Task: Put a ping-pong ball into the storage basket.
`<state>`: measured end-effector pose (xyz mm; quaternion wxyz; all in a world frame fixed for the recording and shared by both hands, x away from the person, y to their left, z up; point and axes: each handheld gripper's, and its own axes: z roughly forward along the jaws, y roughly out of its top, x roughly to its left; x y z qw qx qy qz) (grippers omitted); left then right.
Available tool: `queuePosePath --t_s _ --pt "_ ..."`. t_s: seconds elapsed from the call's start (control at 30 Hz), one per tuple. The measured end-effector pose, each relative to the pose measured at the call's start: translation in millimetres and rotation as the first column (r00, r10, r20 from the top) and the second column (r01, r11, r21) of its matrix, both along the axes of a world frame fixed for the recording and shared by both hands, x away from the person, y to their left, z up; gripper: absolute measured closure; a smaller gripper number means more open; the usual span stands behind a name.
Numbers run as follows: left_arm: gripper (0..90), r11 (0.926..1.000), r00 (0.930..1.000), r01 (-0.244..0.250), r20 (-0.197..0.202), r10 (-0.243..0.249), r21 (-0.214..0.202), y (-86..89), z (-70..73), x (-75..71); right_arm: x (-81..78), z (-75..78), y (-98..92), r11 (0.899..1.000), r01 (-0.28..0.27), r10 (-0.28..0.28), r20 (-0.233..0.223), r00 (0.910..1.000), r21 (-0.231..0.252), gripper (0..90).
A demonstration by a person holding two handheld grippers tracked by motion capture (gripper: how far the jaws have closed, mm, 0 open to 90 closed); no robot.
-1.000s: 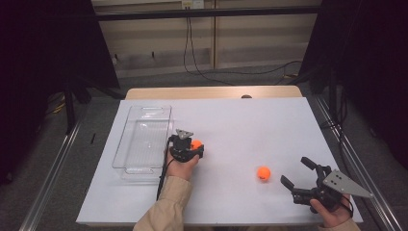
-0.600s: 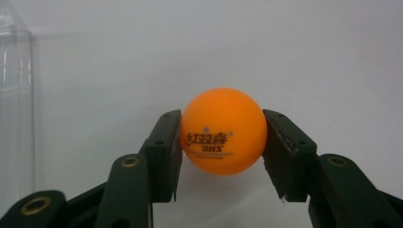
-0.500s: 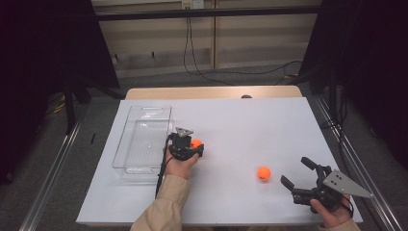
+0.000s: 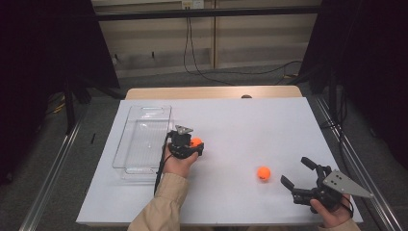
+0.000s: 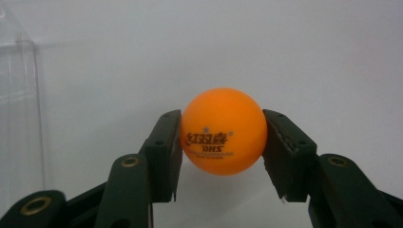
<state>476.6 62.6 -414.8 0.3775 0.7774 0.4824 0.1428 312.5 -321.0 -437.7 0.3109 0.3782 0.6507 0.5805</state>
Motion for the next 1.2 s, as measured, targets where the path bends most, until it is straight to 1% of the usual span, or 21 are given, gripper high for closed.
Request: queuePosePath --t_s 0.07,0.1,0.17,0.2,0.3,0.37,0.4,0.43,0.47,0.57,0.6,0.67,0.7,0.77,0.8,0.83,0.87,0.93,1.03,1.07,1.2 --pt "50.9 1.0 1.0 -0.005 0.001 0.005 0.0 -0.6 0.1 -0.2 0.0 0.0 0.0 1.0 -0.001 0.001 0.0 1.0 0.0 4.2" --pt "51.0 1.0 1.0 0.002 -0.007 -0.002 -0.002 -0.2 0.6 -0.3 0.0 0.0 0.0 1.0 0.0 0.0 -0.003 1.0 0.001 4.2" --pt "51.0 1.0 1.0 0.006 -0.006 -0.006 0.001 0.1 1.4 -0.1 0.2 -0.2 -0.3 1.0 -0.001 0.001 -0.003 1.0 0.001 4.2" --pt "51.0 0.9999 0.9999 0.011 -0.008 -0.011 0.009 0.6 2.3 0.0 0.2 -0.3 -0.1 1.0 -0.001 0.001 -0.002 1.0 -0.001 4.2" --pt "51.0 1.0 1.0 0.005 -0.006 -0.005 0.002 0.1 3.9 0.3 0.2 0.0 0.2 1.0 -0.001 0.001 -0.001 1.0 -0.001 4.2" --pt "51.0 0.9997 0.9998 0.02 -0.009 -0.02 0.011 0.9 6.0 0.6 0.3 0.0 0.2 1.0 0.001 -0.001 -0.002 1.0 0.003 4.2" --pt "51.0 0.9999 0.9999 0.012 -0.008 -0.012 -0.006 -0.5 6.0 0.4 0.1 0.0 0.2 1.0 0.0 0.0 -0.003 1.0 0.004 4.2" --pt "51.0 0.9999 0.9999 0.012 -0.01 -0.011 0.007 -0.1 6.9 0.3 0.1 0.2 0.3 1.0 0.006 -0.006 -0.003 1.0 0.01 4.2" --pt "51.0 0.9999 0.9998 0.015 -0.01 -0.015 -0.001 0.1 7.1 0.4 0.1 0.2 0.3 1.0 0.006 -0.006 -0.003 1.0 0.01 4.2" --pt "51.0 0.9996 0.9995 0.028 -0.014 -0.028 0.005 1.3 9.2 0.3 -0.1 0.4 0.3 1.0 0.006 -0.006 -0.002 1.0 0.01 4.2" --pt "50.9 0.9997 0.9997 0.022 -0.006 -0.022 0.007 1.5 10.5 0.2 -0.2 0.3 0.0 1.0 0.002 -0.002 -0.001 1.0 0.004 4.2" --pt "51.0 0.9997 0.9997 0.022 -0.008 -0.022 0.007 2.0 11.2 0.2 -0.2 0.2 -0.1 1.0 0.001 -0.001 0.0 1.0 0.0 4.2" --pt "51.0 0.9999 1.0 0.006 -0.006 -0.006 -0.016 1.4 11.8 0.1 -0.2 0.1 -0.1 1.0 -0.001 0.001 0.0 1.0 -0.003 4.2" --pt "51.0 0.9998 1.0 0.008 -0.006 -0.008 -0.016 1.7 12.3 0.2 -0.4 0.2 -0.1 1.0 0.002 -0.002 -0.002 1.0 -0.004 4.2" --pt "50.9 0.9999 1.0 0.008 -0.005 -0.008 -0.015 2.2 12.8 0.3 -0.4 -0.1 0.1 1.0 0.0 0.0 -0.004 1.0 -0.005 4.2" --pt "50.9 0.9999 0.9999 0.013 -0.008 -0.013 -0.001 2.9 13.8 0.2 -0.4 -0.1 0.1 1.0 0.0 0.0 -0.004 1.0 -0.005 4.2" --pt "50.9 0.9998 0.9998 0.017 -0.01 -0.017 -0.007 3.1 14.1 0.3 -0.3 -0.1 0.2 1.0 0.0 0.0 -0.004 1.0 -0.005 4.2" --pt "51.0 0.9998 0.9997 0.02 -0.011 -0.02 -0.003 3.4 15.2 0.5 -0.4 0.1 0.3 1.0 0.001 -0.001 -0.004 1.0 -0.003 4.2" --pt "51.0 0.9998 0.9999 0.013 -0.008 -0.013 -0.011 2.9 17.2 1.1 -0.1 0.1 -0.2 1.0 -0.001 0.001 -0.003 1.0 -0.001 4.2" --pt "51.0 0.9993 0.9992 0.037 -0.014 -0.036 0.01 4.8 18.4 1.8 -0.1 0.1 -0.3 1.0 0.002 -0.002 -0.002 1.0 0.002 4.2" --pt "51.0 0.9996 0.9995 0.027 -0.014 -0.027 0.0 4.9 20.3 2.5 -0.1 0.0 -0.7 1.0 0.001 -0.001 -0.002 1.0 -0.002 4.2"
